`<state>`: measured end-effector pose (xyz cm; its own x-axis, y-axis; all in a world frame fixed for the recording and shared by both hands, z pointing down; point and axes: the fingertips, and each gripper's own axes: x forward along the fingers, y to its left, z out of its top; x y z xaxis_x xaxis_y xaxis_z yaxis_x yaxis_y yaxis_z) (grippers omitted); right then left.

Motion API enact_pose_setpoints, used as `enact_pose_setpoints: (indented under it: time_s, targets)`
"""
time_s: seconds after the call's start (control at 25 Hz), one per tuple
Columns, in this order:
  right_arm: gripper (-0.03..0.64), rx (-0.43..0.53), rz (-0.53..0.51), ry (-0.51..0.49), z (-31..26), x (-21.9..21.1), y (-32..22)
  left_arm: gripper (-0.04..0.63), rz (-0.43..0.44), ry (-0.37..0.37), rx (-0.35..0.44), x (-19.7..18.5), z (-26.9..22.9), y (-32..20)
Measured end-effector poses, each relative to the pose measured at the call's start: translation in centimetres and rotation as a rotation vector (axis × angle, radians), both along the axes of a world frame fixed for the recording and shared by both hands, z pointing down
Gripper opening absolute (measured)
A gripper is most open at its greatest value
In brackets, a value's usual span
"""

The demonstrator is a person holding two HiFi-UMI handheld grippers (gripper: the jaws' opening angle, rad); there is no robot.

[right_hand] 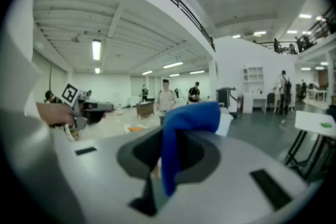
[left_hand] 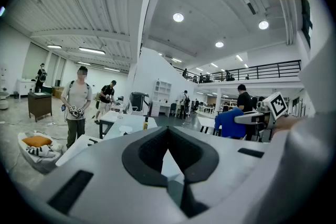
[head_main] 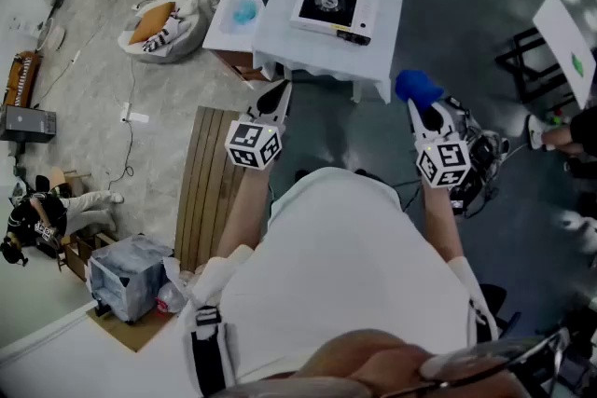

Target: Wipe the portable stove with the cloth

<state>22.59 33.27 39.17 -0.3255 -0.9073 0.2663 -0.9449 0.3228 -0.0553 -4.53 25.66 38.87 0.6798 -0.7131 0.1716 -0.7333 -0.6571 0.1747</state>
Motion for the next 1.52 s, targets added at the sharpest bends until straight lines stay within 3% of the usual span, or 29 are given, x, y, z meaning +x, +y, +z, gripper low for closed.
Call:
enact_pose_setpoints:
  time_s: [0.84,1.52]
  targets:
    - [0.074,-0.02,0.004,-0.032,0.2,2.8,0.5,0.031,-0.004,-0.024,-0.002,2.4,0.3,1.5]
    - [0.075,-0.041,-0.124,-0.005,2.3,8.0,-0.2,0.032,-0.082,-0.021,-0.013,8.4,1.5,3.0]
